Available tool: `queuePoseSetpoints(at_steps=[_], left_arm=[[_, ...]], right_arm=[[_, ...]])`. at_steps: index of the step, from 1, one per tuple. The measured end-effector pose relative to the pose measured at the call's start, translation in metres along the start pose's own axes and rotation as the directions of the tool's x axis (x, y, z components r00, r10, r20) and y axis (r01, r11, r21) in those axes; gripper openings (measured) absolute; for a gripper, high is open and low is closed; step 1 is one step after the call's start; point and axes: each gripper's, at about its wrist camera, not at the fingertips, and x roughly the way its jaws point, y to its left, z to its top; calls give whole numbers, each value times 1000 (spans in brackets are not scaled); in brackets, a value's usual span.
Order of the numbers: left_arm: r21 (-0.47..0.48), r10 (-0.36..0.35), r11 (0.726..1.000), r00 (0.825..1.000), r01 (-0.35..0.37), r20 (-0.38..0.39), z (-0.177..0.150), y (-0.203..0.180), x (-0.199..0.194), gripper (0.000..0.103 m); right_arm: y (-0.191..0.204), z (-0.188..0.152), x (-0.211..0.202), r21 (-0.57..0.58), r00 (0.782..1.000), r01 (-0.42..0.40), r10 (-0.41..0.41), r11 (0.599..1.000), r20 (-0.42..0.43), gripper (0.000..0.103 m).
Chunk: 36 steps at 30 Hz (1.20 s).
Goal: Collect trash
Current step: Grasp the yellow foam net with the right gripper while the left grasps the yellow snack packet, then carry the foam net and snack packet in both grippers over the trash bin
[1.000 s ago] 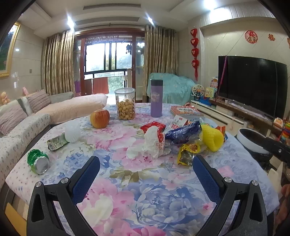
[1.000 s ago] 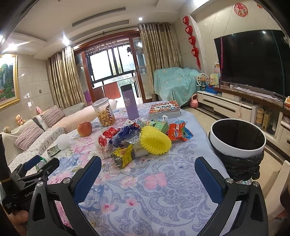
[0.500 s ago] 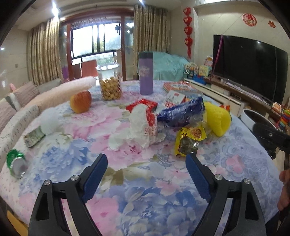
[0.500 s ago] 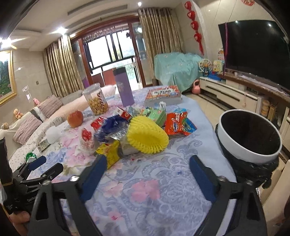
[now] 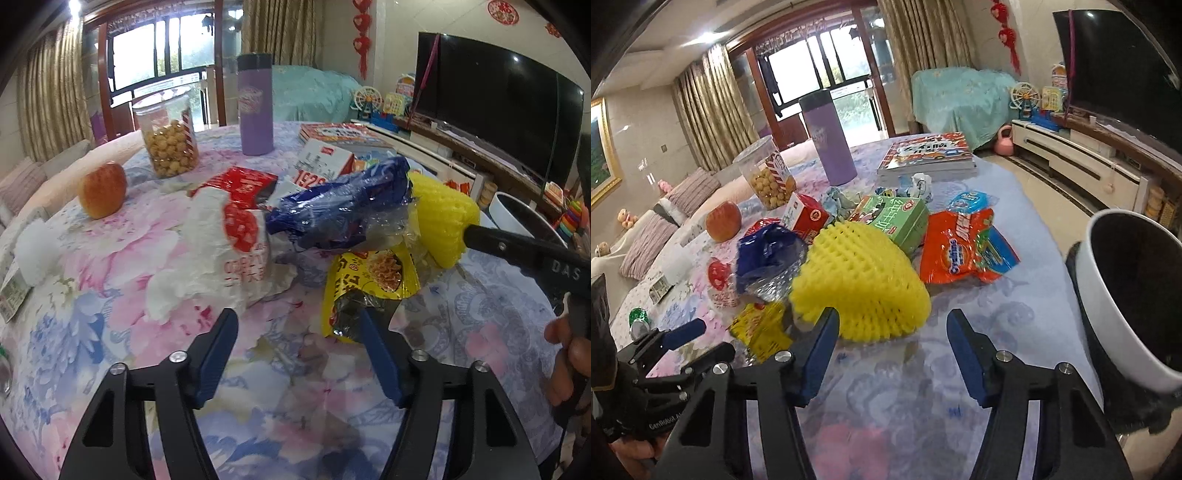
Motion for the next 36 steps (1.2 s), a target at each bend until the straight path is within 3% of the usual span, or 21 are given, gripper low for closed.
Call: queuePoseSetpoints(at_steps=[3,5,8,11,22,32,36], left_arm=[[5,-23,1000,1000,23,-19,6,-3,9,54],[6,-41,999,999,41,-30,9,-5,14,42],[1,-71,997,996,71,-56,10,-7,21,19],[-8,-93,996,994,93,-58,11,-3,23,5],[17,-113,994,994,112,14,-10,-8,-13,0],[40,-132,990,991,132,16,-14,-20,-26,0],[50,-114,992,993,116,-39,-14,-30,-15,2]], right_arm=[[-2,4,9,-6,1000,-11,11,1000,-17,51],[-4,5,15,-5,999,-17,17,1000,-32,36],[-7,4,16,5,999,-31,31,1000,-33,22],[-9,1,12,19,999,-32,32,999,-15,13],[-12,-14,-30,53,999,-43,42,998,33,10],[-32,-34,-61,117,999,-23,17,993,52,10],[-42,-40,-67,142,999,-10,3,990,52,10]])
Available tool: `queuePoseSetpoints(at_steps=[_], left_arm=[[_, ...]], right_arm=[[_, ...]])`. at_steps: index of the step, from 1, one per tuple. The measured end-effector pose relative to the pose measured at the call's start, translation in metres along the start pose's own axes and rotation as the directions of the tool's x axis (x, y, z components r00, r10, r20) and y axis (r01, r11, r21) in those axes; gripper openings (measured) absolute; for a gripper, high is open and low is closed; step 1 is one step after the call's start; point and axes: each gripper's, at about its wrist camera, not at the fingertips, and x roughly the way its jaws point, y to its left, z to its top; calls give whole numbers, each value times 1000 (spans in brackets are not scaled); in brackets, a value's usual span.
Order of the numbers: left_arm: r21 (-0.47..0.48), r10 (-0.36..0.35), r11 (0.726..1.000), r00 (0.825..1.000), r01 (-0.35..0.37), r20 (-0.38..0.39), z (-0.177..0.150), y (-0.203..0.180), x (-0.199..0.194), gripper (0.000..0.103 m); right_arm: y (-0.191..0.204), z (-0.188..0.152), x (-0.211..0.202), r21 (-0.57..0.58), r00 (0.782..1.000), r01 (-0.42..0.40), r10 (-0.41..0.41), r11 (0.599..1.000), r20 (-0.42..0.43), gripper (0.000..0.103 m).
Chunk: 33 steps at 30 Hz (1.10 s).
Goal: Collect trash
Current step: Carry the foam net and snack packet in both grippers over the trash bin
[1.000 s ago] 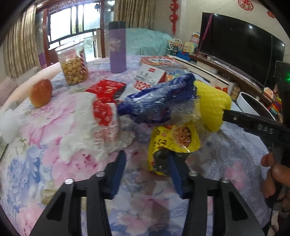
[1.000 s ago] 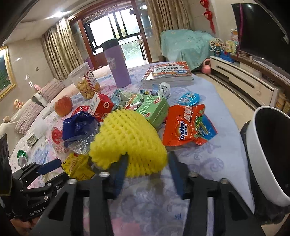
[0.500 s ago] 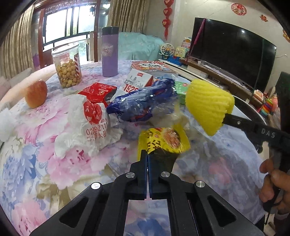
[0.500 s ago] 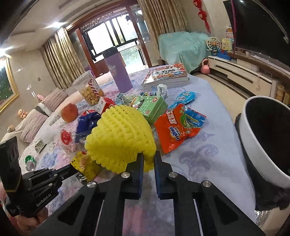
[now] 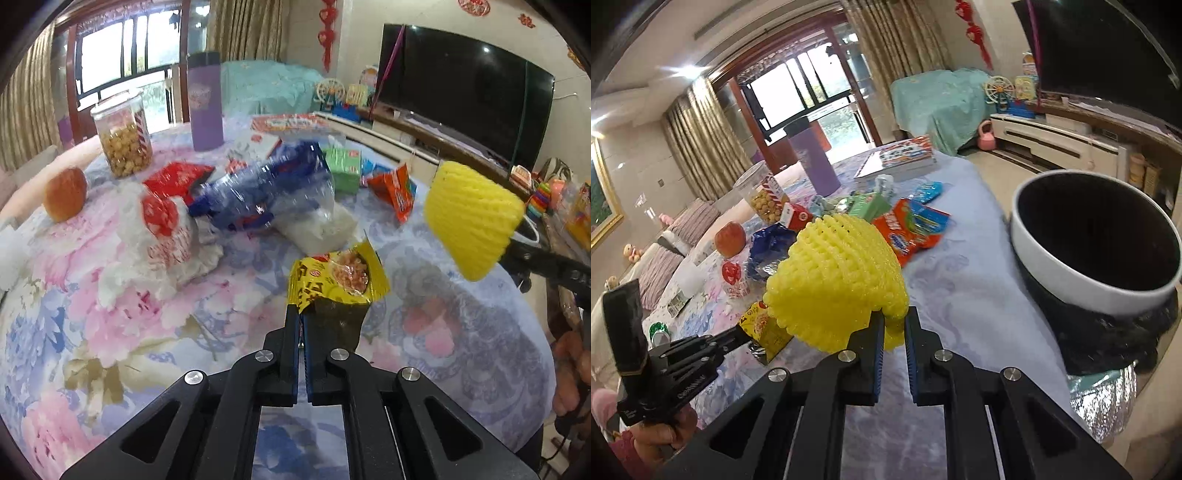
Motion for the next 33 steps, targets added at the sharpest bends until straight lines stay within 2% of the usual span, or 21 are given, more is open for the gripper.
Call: queuePoseSetpoints(at_steps=[4,8,13,16,25,33], left_arm=[[-1,-3,1000,1000,3,-3,2,-6,3,2],[21,-14,1000,999,13,34,9,-17,-2,0],[60,-54,997,995,49,87,16,-37,-16,0],[69,-90,994,992,84,93,21,-47,-19,0],[112,-178,979,980,169,84,46,-85,-3,0],[147,-215,968,974,203,70,77,-119,26,0]], right_arm=[[-8,-1,-7,18,1000,7,-7,1000,9,10],[-16,-1,-13,34,1000,6,-7,999,21,10],[-26,2,-26,45,999,19,-21,999,46,10],[-36,5,-33,54,998,36,-39,998,55,10],[-73,14,-51,97,991,108,-115,989,70,10],[-104,24,-60,128,982,164,-175,978,75,10]])
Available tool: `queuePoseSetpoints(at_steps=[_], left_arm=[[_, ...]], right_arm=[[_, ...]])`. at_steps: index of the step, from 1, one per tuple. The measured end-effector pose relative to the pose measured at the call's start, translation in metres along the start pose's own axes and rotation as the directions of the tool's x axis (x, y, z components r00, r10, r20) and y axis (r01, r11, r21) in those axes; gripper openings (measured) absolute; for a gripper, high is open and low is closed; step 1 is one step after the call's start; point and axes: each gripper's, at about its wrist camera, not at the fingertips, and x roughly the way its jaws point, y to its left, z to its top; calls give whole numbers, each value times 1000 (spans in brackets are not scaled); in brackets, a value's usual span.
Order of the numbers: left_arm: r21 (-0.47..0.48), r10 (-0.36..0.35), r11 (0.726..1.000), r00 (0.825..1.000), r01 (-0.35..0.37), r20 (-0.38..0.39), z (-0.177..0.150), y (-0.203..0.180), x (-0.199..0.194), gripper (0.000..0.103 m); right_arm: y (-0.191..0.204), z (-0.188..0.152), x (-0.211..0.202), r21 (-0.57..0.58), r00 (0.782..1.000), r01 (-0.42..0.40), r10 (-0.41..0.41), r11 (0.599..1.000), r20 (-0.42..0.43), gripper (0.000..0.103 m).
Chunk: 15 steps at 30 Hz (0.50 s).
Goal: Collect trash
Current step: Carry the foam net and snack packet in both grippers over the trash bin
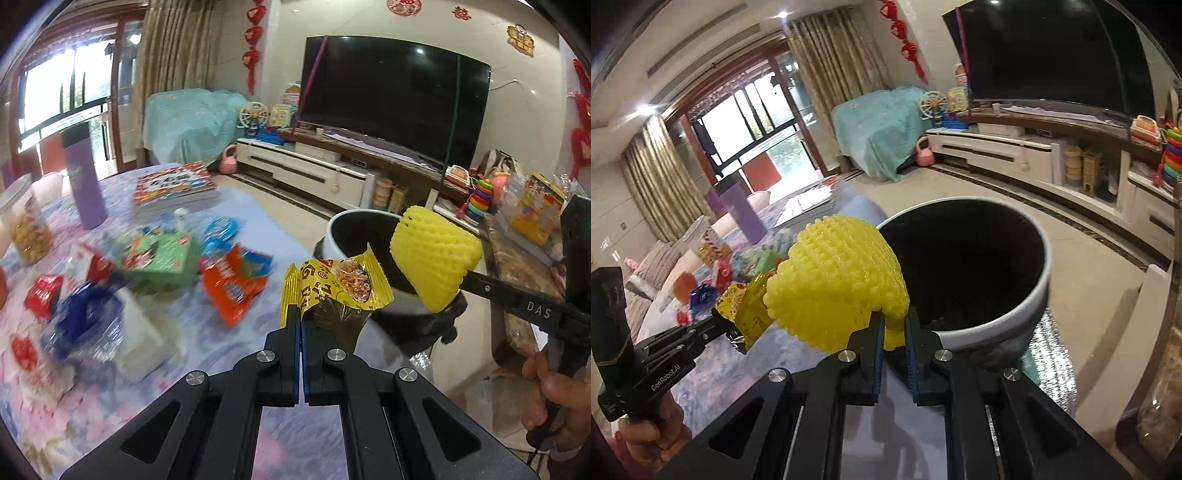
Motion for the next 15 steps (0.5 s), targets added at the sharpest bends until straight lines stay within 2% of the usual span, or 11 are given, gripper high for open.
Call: queuePoseSetpoints(at_steps=[15], left_arm=[[70,-36,997,999,37,-16,57,-42,65,0]], right_arm=[[-40,25,14,2,996,78,-78,997,-32,10]])
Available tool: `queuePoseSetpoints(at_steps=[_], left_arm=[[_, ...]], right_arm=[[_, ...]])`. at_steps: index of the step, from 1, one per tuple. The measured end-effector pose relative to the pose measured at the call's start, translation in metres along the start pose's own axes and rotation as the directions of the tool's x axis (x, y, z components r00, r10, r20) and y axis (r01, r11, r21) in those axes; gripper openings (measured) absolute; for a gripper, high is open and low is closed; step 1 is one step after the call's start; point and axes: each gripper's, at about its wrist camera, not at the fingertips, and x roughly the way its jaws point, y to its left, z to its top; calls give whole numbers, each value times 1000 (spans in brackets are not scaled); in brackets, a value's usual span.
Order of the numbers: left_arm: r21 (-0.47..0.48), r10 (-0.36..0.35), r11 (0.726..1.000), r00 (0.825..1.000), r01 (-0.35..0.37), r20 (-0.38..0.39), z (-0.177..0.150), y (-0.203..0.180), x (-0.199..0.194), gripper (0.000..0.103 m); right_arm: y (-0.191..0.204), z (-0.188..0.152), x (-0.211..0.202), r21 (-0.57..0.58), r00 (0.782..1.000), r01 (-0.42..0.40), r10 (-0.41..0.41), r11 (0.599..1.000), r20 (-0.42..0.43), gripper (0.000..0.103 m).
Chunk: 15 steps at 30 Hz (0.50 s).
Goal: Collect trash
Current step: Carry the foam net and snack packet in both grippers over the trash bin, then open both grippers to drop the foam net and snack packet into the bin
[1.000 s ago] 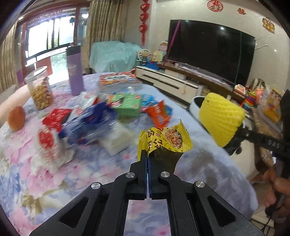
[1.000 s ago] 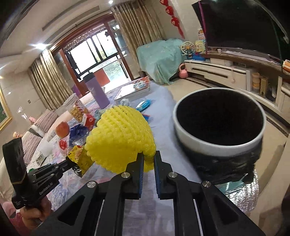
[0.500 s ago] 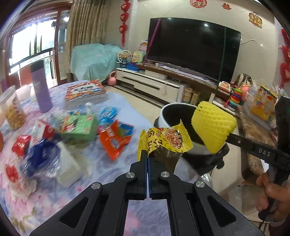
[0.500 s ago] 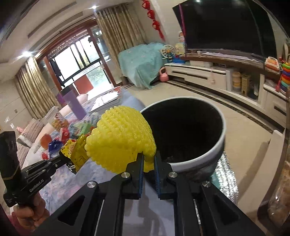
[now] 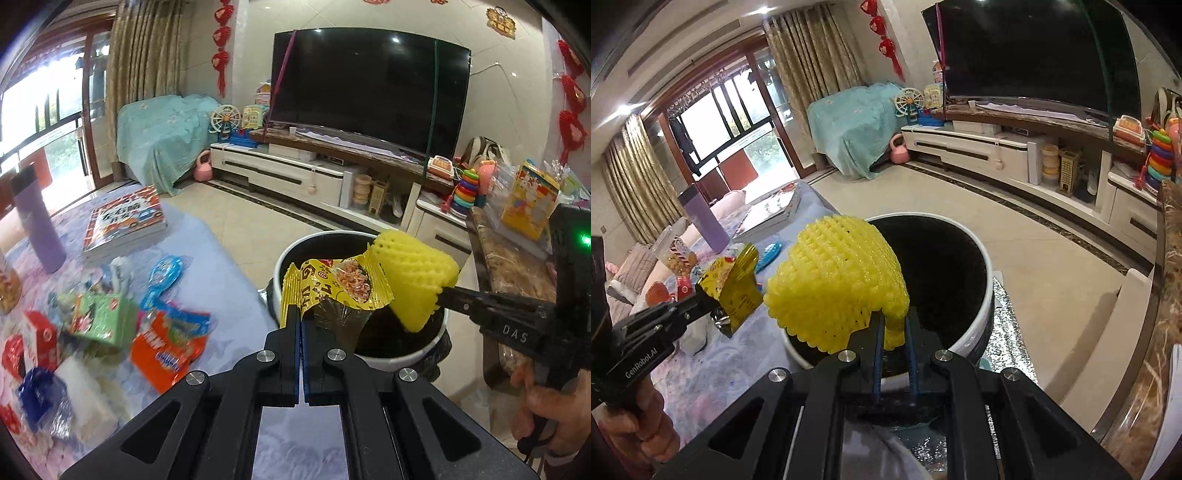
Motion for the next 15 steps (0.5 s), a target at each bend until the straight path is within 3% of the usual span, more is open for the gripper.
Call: queuePoseSetpoints(at_steps=[15], left_arm=[[26,-2,1000,999,3,-52,22,-15,46,0]], right_arm=[[-20,10,13,-16,999,33,-33,999,-41,10]])
